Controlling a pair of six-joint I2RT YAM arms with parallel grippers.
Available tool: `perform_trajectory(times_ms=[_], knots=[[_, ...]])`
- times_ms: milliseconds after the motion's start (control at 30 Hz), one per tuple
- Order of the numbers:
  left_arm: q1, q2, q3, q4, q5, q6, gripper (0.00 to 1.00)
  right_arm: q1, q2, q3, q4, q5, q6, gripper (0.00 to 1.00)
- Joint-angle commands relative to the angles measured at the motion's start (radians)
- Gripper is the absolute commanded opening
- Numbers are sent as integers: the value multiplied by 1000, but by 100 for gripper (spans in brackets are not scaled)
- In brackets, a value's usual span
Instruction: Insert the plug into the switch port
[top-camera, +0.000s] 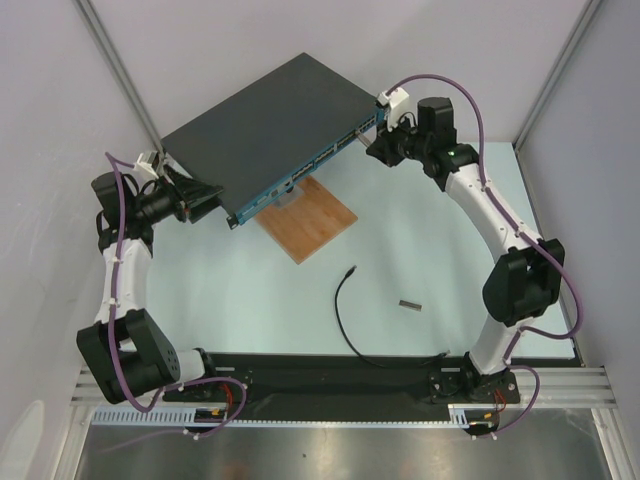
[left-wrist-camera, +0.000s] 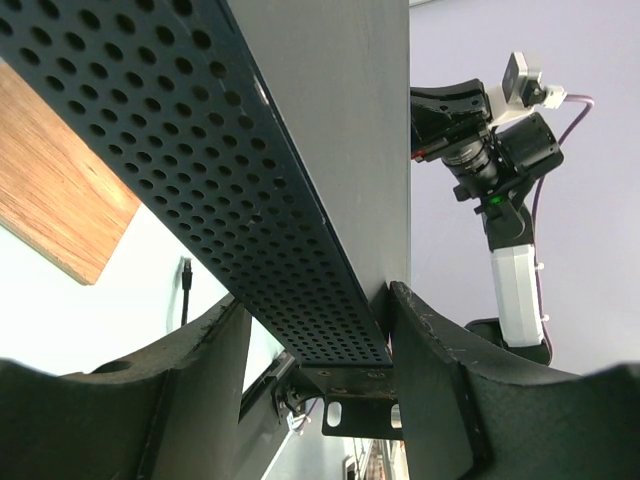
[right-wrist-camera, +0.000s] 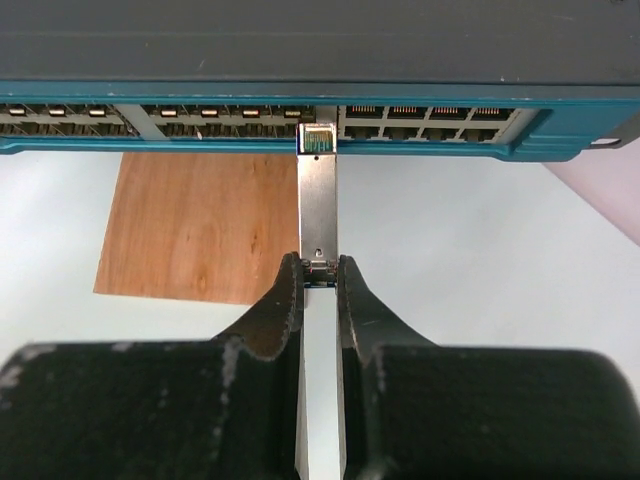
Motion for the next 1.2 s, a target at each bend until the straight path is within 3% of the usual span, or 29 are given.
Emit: perform_trajectory(times_ms=[0, 1167], knots=[[-59, 40, 30, 73, -61, 82, 0, 6, 33, 81, -70, -9, -20, 0], [-58, 37, 33, 75, -69, 84, 0, 10, 13, 132, -125, -11, -49, 0]])
